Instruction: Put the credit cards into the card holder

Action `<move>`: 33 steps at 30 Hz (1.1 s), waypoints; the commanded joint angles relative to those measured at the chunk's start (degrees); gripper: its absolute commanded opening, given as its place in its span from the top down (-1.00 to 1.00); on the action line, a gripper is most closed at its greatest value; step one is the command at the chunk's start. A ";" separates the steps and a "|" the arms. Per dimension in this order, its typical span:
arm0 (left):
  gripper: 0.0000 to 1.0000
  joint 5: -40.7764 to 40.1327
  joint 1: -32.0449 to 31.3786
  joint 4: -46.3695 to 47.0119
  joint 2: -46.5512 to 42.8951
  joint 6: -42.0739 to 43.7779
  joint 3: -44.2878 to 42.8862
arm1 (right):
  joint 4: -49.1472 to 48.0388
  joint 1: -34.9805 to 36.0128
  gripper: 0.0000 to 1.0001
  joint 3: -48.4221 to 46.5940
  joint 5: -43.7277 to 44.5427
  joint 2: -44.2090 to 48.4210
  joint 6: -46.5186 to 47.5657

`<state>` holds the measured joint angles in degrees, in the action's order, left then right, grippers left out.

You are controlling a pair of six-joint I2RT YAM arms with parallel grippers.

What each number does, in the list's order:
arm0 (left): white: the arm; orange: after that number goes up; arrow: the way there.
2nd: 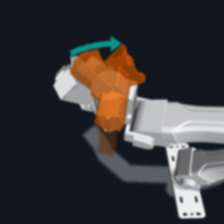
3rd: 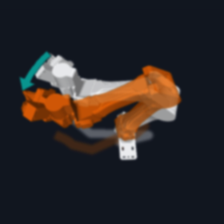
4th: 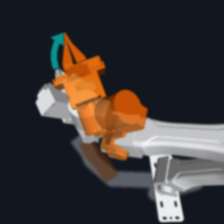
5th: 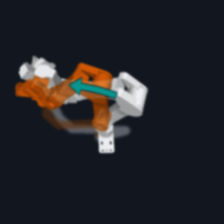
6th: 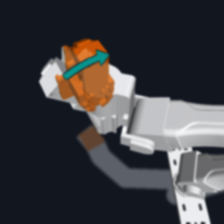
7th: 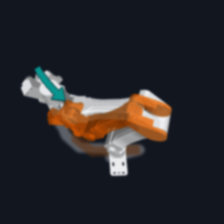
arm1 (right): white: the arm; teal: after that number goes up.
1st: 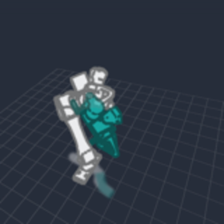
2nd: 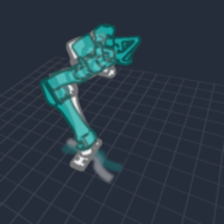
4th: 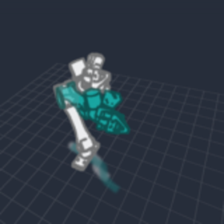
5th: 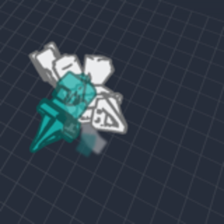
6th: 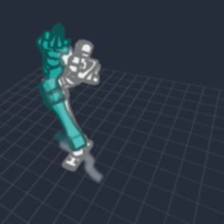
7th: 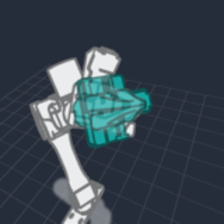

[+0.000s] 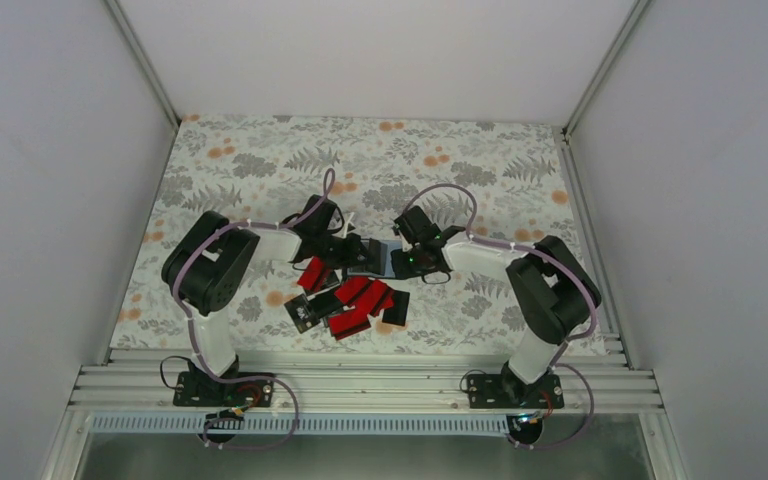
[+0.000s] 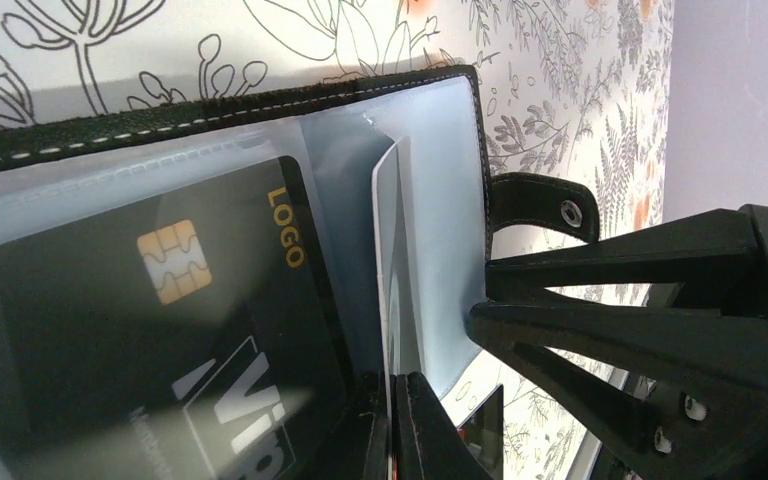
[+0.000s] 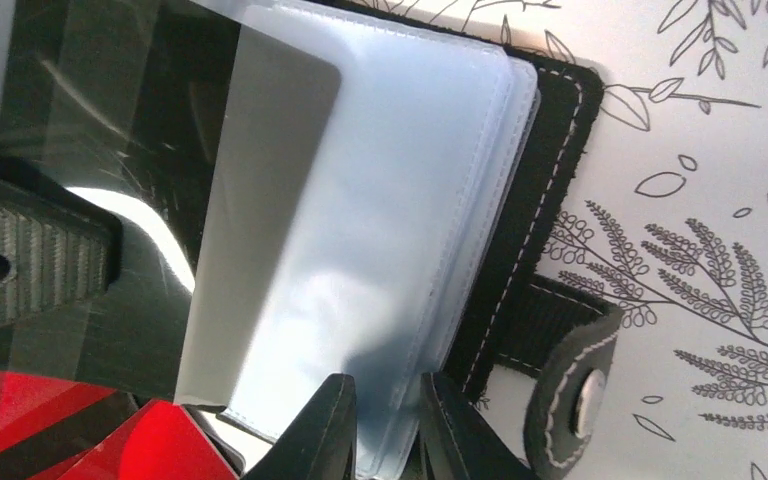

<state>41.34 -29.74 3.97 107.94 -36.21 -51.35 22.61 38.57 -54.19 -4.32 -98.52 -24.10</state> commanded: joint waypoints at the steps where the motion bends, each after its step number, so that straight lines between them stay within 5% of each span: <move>1: 0.95 -2.42 -0.27 -2.16 -1.34 -0.09 0.07 | -1.23 -0.22 0.65 3.83 4.36 1.01 -0.24; 33: 0.95 2.87 -0.22 12.83 3.12 -10.04 3.92 | -5.28 -0.25 0.85 8.16 -1.07 -1.29 -0.08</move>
<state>43.53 -29.23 15.64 109.21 -45.91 -47.22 14.15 38.15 -48.56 -5.26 -96.44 -24.36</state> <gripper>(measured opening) 0.027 0.080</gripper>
